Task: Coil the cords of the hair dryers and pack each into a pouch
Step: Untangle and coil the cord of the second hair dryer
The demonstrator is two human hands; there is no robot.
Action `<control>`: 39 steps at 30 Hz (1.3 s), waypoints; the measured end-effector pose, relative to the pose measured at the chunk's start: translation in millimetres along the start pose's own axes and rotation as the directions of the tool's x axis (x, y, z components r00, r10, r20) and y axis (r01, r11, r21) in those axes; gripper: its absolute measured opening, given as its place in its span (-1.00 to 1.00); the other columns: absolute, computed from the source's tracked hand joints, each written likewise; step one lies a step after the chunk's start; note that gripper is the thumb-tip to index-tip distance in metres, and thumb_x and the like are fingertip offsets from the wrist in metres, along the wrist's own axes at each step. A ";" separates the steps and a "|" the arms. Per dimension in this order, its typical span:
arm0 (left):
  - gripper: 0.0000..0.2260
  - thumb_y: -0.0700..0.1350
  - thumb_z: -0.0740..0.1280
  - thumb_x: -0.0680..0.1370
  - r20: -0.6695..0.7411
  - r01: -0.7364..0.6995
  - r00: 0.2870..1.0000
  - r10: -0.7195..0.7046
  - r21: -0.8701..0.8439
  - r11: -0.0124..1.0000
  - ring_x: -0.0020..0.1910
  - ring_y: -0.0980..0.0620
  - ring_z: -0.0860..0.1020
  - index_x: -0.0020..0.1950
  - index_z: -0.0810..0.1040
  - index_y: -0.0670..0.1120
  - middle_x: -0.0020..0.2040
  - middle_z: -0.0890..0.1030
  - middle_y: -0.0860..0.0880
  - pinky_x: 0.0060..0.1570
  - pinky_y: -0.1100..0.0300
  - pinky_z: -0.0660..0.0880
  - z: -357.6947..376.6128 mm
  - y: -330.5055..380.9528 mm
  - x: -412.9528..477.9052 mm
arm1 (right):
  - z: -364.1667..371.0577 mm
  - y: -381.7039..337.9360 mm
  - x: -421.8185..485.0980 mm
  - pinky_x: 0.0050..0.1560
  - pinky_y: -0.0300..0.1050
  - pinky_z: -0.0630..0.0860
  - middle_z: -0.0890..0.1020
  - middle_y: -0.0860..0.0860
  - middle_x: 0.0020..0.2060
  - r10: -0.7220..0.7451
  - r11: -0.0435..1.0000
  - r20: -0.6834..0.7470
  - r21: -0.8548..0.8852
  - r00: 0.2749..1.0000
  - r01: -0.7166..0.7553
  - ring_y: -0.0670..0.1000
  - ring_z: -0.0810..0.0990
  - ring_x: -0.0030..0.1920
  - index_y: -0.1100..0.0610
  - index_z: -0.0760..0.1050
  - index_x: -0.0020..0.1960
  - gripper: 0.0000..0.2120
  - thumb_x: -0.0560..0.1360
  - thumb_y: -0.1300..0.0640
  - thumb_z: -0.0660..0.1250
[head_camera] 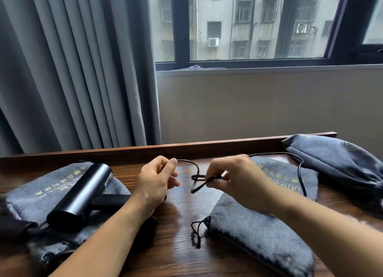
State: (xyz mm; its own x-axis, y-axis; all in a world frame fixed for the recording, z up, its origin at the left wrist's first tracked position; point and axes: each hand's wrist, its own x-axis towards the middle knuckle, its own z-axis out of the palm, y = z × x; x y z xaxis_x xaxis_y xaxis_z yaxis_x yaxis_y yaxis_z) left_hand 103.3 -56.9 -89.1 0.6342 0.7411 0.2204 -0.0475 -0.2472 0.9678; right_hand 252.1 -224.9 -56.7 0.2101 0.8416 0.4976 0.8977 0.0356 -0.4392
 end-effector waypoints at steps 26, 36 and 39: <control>-0.62 -0.29 0.32 0.46 0.615 -0.828 0.547 0.568 0.497 0.260 -0.04 0.02 0.56 0.26 0.58 -0.08 0.01 0.63 0.00 0.07 0.14 0.53 24.1 63.3 -8.4 | -38.0 -4.6 -5.9 -0.55 -0.23 0.30 0.73 0.13 -0.19 0.163 0.743 0.228 0.611 0.960 -0.272 0.00 0.52 -0.45 0.24 0.45 -0.18 -0.79 0.47 0.48 0.40; -0.74 -0.06 0.26 0.68 0.142 -0.271 0.963 0.230 0.509 0.817 -0.54 0.23 0.41 -0.14 0.65 -0.06 -0.57 0.43 0.19 -0.45 0.33 0.28 0.7 65.4 -5.5 | -57.1 3.0 -16.7 -0.44 -0.24 0.51 0.71 0.14 -0.16 0.147 0.667 0.249 0.690 0.957 -0.282 0.05 0.69 -0.25 0.20 0.47 -0.16 -0.79 0.47 0.47 0.40; -0.79 -0.05 0.25 0.68 0.151 -0.235 0.972 0.180 0.670 0.704 -0.33 0.23 0.52 0.01 0.68 -0.01 -0.41 0.56 0.18 -0.26 0.35 0.38 4.3 57.2 -11.2 | -50.3 3.8 -12.8 -0.48 -0.23 0.46 0.70 0.22 -0.18 0.153 0.726 0.270 0.621 0.951 -0.294 0.01 0.65 -0.29 0.23 0.44 -0.13 -0.80 0.51 0.48 0.35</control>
State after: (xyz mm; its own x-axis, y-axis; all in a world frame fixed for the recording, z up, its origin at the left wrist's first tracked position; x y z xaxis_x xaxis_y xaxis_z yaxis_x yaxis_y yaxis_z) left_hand 96.8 -82.0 -36.8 0.7246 0.5811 0.3703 0.3347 -0.7666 0.5480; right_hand 272.3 -262.7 -27.1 0.2326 0.9510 0.2037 0.3496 0.1136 -0.9300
